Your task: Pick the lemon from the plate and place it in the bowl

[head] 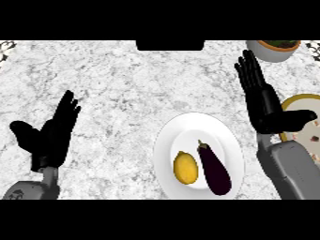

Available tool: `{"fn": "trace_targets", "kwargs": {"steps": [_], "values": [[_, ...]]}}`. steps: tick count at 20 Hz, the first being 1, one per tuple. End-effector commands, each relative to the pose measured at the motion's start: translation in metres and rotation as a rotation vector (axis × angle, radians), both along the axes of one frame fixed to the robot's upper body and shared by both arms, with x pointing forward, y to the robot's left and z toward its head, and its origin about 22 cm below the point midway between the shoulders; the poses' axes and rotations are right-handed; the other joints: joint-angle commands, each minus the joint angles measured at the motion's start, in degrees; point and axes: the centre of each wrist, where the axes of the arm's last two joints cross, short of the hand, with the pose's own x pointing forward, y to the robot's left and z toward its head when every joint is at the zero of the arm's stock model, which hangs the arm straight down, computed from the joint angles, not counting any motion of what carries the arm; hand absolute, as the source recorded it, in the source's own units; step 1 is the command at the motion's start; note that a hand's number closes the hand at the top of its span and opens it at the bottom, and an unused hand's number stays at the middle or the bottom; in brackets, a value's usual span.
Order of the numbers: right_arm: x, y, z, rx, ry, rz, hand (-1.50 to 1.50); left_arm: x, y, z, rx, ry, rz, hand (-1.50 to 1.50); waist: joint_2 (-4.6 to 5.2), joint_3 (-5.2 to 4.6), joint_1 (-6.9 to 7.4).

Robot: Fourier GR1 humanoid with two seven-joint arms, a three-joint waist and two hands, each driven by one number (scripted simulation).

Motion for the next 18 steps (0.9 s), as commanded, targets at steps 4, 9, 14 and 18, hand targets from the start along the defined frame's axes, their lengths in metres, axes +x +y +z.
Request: {"fn": "trace_targets", "kwargs": {"steps": [4, 9, 14, 18], "values": [[-0.042, 0.114, 0.023, 0.159, -0.126, 0.486, -1.5, 0.015, 0.026, 0.05, 0.123, -0.257, 0.027, 0.0, 0.35, -0.7, 0.83], [-0.067, 0.119, 0.014, -0.034, -0.296, 0.121, -1.5, 0.019, 0.069, 0.065, 0.169, -0.315, 0.079, 0.0, -0.41, -0.98, -2.94], [-0.155, 0.16, -0.016, -0.125, -0.415, 0.163, -1.5, 0.019, 0.074, 0.068, 0.156, -0.349, 0.075, 0.0, 0.11, -0.86, -2.37], [-0.184, 0.136, -0.014, -0.308, -0.406, 0.123, -1.5, 0.026, 0.081, 0.058, 0.15, -0.337, 0.081, 0.0, 0.31, -0.96, -3.04]]}}
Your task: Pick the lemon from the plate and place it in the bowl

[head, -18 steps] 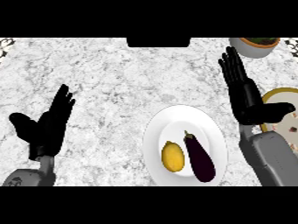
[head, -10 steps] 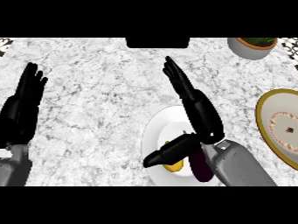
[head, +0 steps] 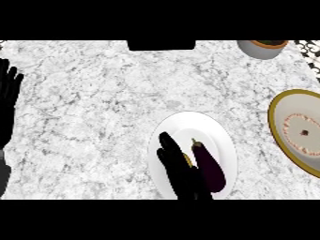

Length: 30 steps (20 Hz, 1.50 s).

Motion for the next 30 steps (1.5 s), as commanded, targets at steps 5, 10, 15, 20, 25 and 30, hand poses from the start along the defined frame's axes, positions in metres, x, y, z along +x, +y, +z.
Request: {"fn": "trace_targets", "kwargs": {"steps": [5, 10, 15, 20, 25, 30], "values": [[-0.046, -0.06, 0.027, -0.309, 0.015, -0.196, -1.5, -0.005, 0.021, -0.007, 0.015, 0.006, 0.006, 0.0, 0.11, -0.11, -0.92], [-0.061, -0.091, 0.049, -0.621, 0.185, -0.206, -1.5, -0.007, 0.015, -0.005, 0.019, -0.011, -0.004, 0.0, 0.09, -0.25, -0.5], [-0.09, -0.104, 0.09, -0.831, 0.292, -0.148, -1.5, -0.002, 0.023, 0.001, 0.009, -0.008, -0.009, 0.0, 0.33, -0.13, 0.28], [-0.076, -0.104, 0.118, -0.995, 0.319, -0.137, -1.5, 0.01, 0.018, -0.006, 0.0, -0.021, -0.043, 0.0, 0.98, -0.03, 1.64], [-0.065, -0.083, 0.113, -0.998, 0.352, -0.156, -1.5, 0.017, 0.016, -0.007, -0.011, -0.023, -0.034, 0.0, 0.85, 0.13, 1.67], [-0.052, -0.073, 0.103, -0.994, 0.401, -0.129, -1.5, 0.024, 0.013, 0.002, -0.001, -0.031, -0.054, 0.0, 0.85, 0.15, 1.68]]}}
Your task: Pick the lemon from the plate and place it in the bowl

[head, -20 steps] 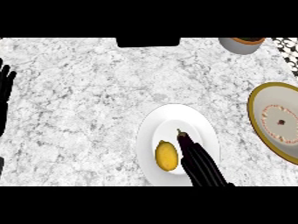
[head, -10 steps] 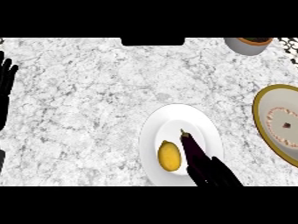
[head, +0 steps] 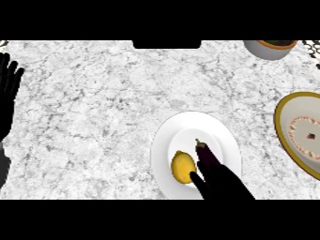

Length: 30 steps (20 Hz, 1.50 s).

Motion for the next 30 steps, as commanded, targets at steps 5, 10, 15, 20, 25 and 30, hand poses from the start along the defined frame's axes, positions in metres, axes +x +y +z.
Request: {"fn": "trace_targets", "kwargs": {"steps": [5, 10, 15, 20, 25, 30], "values": [[0.015, 0.011, -0.012, 0.065, 0.066, 0.001, -1.5, 0.0, 0.008, -0.008, 0.0, 0.008, 0.004, 0.0, 0.07, 0.05, 0.13], [0.036, 0.0, -0.037, 0.036, 0.058, -0.033, -1.5, -0.006, 0.0, -0.024, 0.0, -0.009, 0.012, 0.0, 0.09, 0.05, 0.13], [0.035, 0.006, -0.053, 0.031, 0.054, -0.032, -1.5, -0.002, -0.005, -0.001, 0.0, 0.002, -0.002, 0.0, 0.0, 0.06, 0.13], [0.058, -0.007, -0.071, 0.075, 0.038, 0.0, -1.5, -0.004, 0.01, 0.002, -0.03, 0.009, -0.006, 0.0, 0.03, 0.07, 0.18], [0.061, 0.011, -0.086, 0.084, 0.035, 0.035, -1.5, -0.013, 0.012, -0.002, -0.003, 0.0, 0.004, 0.0, 0.01, 0.05, 0.32], [0.052, 0.023, -0.076, 0.044, 0.053, 0.019, -1.5, -0.026, 0.004, 0.002, 0.006, -0.002, -0.001, 0.0, -0.04, 0.05, 0.32]]}}
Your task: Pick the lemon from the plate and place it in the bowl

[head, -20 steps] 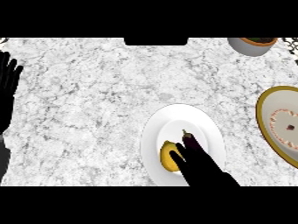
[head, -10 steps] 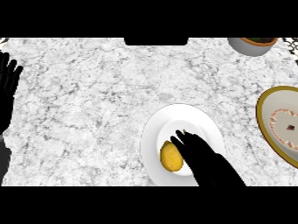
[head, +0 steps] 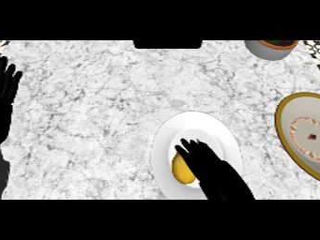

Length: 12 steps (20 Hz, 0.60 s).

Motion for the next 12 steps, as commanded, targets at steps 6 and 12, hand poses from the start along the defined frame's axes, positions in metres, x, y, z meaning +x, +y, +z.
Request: {"fn": "trace_targets", "kwargs": {"steps": [6, 12], "values": [[0.024, 0.01, -0.024, -0.023, 0.026, -0.006, -1.5, 0.014, -0.004, -0.004, -0.009, -0.005, -0.004, 0.0, 0.04, -0.01, -0.06], [0.03, 0.019, -0.039, -0.056, 0.046, -0.037, -1.5, 0.003, -0.013, -0.005, 0.001, -0.002, 0.005, 0.0, 0.01, -0.01, 0.03]]}}
